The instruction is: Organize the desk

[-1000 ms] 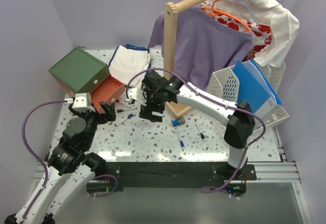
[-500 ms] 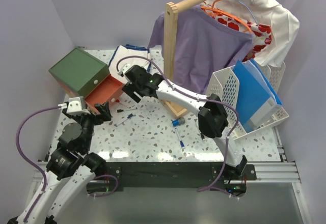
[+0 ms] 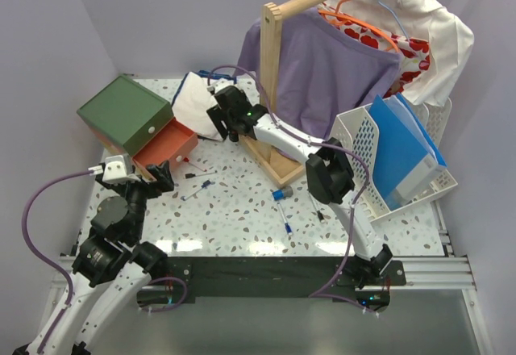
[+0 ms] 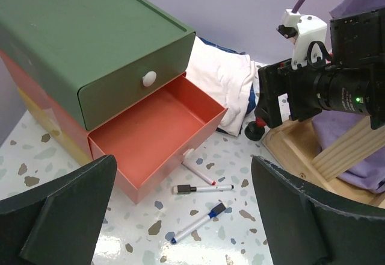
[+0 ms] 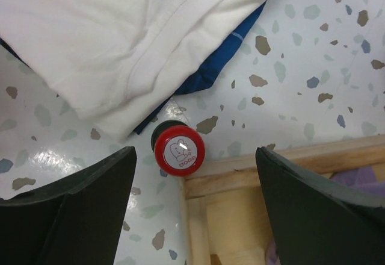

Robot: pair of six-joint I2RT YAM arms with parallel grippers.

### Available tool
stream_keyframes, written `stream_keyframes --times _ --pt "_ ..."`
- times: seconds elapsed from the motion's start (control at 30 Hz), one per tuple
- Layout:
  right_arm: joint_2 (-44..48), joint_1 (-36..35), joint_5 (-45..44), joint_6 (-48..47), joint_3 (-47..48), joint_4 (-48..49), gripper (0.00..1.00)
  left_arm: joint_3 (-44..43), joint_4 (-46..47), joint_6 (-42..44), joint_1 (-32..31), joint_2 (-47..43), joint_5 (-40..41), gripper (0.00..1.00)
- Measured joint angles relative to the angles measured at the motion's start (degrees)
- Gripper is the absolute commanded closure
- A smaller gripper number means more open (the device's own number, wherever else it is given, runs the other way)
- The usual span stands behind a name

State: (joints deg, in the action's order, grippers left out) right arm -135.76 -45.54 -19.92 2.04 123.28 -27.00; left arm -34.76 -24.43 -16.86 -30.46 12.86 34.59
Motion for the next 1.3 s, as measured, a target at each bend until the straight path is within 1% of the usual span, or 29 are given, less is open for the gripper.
stream_keyframes --times 0.13,0.3,0.33,0.43,0.47,0.53,0.67,0.77,0.8,0.9,1.07,1.2,1.3 --pt "-2.8 0.5 1.6 0.6 2.6 1.1 0.21 0.0 0.0 0.0 0.0 0.1 0.2 0.00" --pt "-5.4 0.5 3.6 1.0 3.1 2.1 0.26 0.0 0.0 0.0 0.0 0.3 0.3 0.00" --pt "-5.7 0.5 3.7 1.1 3.1 2.1 0.30 0.0 0.0 0.0 0.0 0.3 0.3 0.00" --pt "-6.8 0.6 4.2 1.4 3.3 2.2 0.34 0.0 0.0 0.0 0.0 0.5 0.4 0.00" --pt "-7.0 0.6 4.2 1.4 3.4 2.2 0.39 0.0 0.0 0.0 0.0 0.5 0.4 0.00" --pt "-7.4 0.6 4.3 1.4 3.4 2.2 0.42 0.0 0.0 0.0 0.0 0.5 0.4 0.00" --pt "-7.5 0.6 4.4 1.1 3.4 2.6 0.54 0.0 0.0 0.0 0.0 0.5 0.4 0.00" --pt "-7.5 0.6 4.4 0.4 3.4 3.4 0.68 0.0 0.0 0.0 0.0 0.6 0.4 0.00" --pt "-7.5 0.6 4.4 0.2 3.4 3.7 0.77 0.0 0.0 0.0 0.0 0.7 0.4 0.00" --pt "-7.4 0.6 4.6 -0.2 3.0 4.6 0.90 0.0 0.0 0.0 0.0 0.8 0.3 0.00" --pt "-3.5 0.3 7.0 -1.0 -2.2 4.9 0.99 0.0 0.0 0.0 0.0 0.8 -0.4 0.00" --pt "4.6 -0.6 11.0 -2.4 -9.7 3.8 1.00 0.4 1.0 0.5 0.0 0.4 -2.8 0.00" --pt "13.1 -1.1 15.9 -4.2 -15.4 2.9 1.00 1.5 2.4 1.8 0.0 -1.0 -6.6 0.00"
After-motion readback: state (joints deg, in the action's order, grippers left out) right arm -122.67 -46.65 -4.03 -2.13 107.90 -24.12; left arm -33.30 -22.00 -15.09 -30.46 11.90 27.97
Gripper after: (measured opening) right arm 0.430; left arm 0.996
